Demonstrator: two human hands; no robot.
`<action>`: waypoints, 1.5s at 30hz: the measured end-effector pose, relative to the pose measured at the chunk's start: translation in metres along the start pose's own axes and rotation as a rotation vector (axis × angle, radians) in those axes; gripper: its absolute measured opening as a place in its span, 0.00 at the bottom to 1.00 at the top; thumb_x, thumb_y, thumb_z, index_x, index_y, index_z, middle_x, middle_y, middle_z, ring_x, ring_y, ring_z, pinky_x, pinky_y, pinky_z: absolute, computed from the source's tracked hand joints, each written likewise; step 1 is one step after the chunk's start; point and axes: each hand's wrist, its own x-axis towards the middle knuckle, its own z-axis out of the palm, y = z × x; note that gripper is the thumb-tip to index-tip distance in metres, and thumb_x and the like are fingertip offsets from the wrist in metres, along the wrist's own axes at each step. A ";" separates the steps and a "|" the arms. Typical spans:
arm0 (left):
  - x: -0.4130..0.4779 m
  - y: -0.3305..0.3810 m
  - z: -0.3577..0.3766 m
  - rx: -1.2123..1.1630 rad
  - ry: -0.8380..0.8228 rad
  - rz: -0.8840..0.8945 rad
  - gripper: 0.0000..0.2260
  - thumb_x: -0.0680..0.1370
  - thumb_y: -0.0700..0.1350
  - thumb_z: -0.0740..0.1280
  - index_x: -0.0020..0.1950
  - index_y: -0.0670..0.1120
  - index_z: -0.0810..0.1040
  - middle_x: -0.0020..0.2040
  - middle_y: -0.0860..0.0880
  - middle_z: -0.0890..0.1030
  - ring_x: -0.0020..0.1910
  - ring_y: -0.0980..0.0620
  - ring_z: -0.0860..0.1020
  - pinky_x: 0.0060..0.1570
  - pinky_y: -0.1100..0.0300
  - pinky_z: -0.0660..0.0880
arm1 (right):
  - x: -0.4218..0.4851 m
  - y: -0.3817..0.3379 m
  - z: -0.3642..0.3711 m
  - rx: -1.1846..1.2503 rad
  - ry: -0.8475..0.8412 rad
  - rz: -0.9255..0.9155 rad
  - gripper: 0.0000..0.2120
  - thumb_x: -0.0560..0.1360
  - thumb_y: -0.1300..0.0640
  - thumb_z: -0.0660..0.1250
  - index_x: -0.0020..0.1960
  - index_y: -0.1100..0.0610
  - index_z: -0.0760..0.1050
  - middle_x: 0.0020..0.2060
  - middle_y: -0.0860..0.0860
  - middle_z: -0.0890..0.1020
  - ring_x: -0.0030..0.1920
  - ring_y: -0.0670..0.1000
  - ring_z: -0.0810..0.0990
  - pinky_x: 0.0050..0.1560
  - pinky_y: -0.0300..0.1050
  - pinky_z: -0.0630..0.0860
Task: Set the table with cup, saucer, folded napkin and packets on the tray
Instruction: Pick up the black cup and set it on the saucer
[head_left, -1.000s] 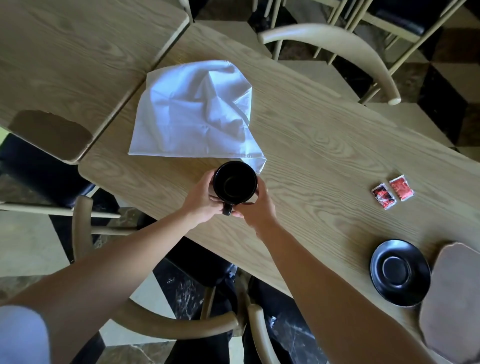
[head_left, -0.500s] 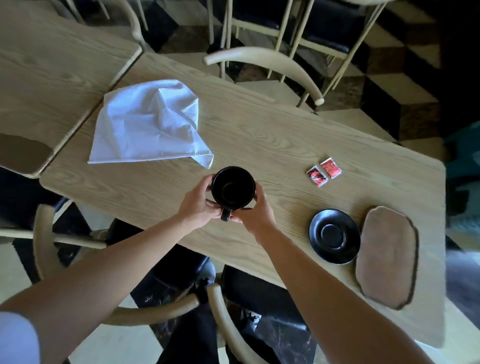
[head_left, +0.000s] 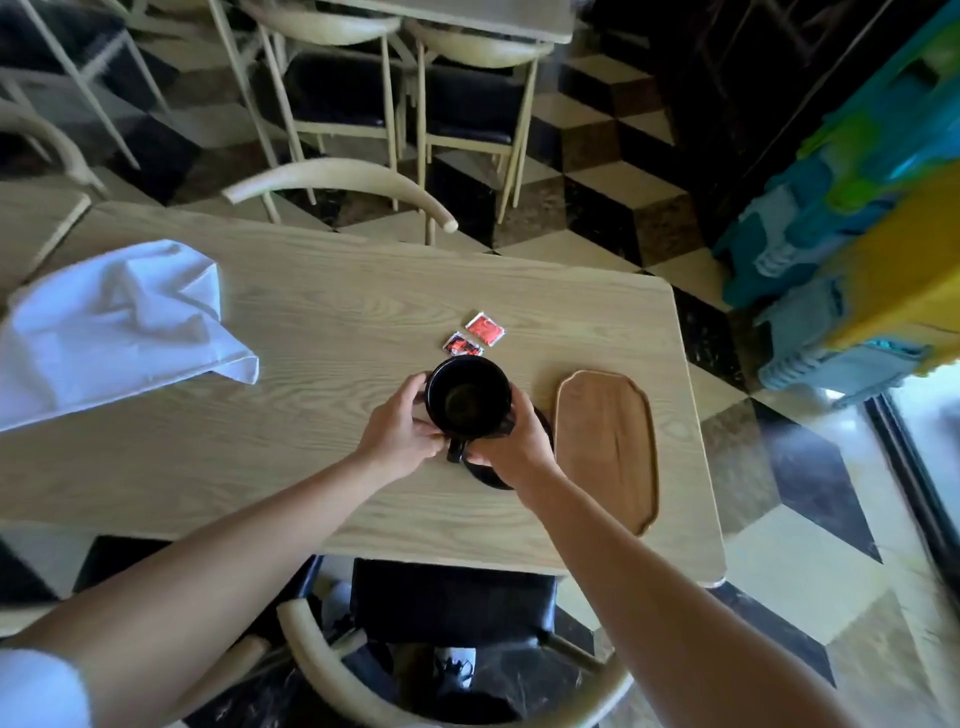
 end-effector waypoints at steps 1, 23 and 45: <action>0.001 0.006 0.008 0.010 0.001 0.009 0.38 0.64 0.33 0.75 0.70 0.52 0.66 0.60 0.54 0.74 0.39 0.59 0.83 0.29 0.63 0.80 | 0.000 0.002 -0.009 0.006 0.011 0.009 0.45 0.59 0.66 0.74 0.72 0.42 0.64 0.56 0.48 0.80 0.56 0.52 0.79 0.54 0.50 0.79; 0.027 -0.040 0.083 0.085 -0.048 -0.117 0.44 0.62 0.42 0.81 0.73 0.50 0.63 0.64 0.49 0.77 0.41 0.59 0.81 0.39 0.68 0.75 | 0.050 0.072 -0.041 0.007 -0.086 0.087 0.42 0.58 0.62 0.73 0.68 0.39 0.67 0.57 0.47 0.80 0.59 0.51 0.79 0.58 0.57 0.80; 0.037 -0.056 0.094 0.216 -0.073 -0.083 0.41 0.62 0.46 0.81 0.71 0.49 0.66 0.48 0.54 0.79 0.40 0.55 0.78 0.42 0.61 0.75 | 0.071 0.103 -0.038 -0.088 -0.098 0.094 0.45 0.65 0.63 0.76 0.72 0.37 0.60 0.59 0.42 0.77 0.56 0.44 0.78 0.42 0.33 0.73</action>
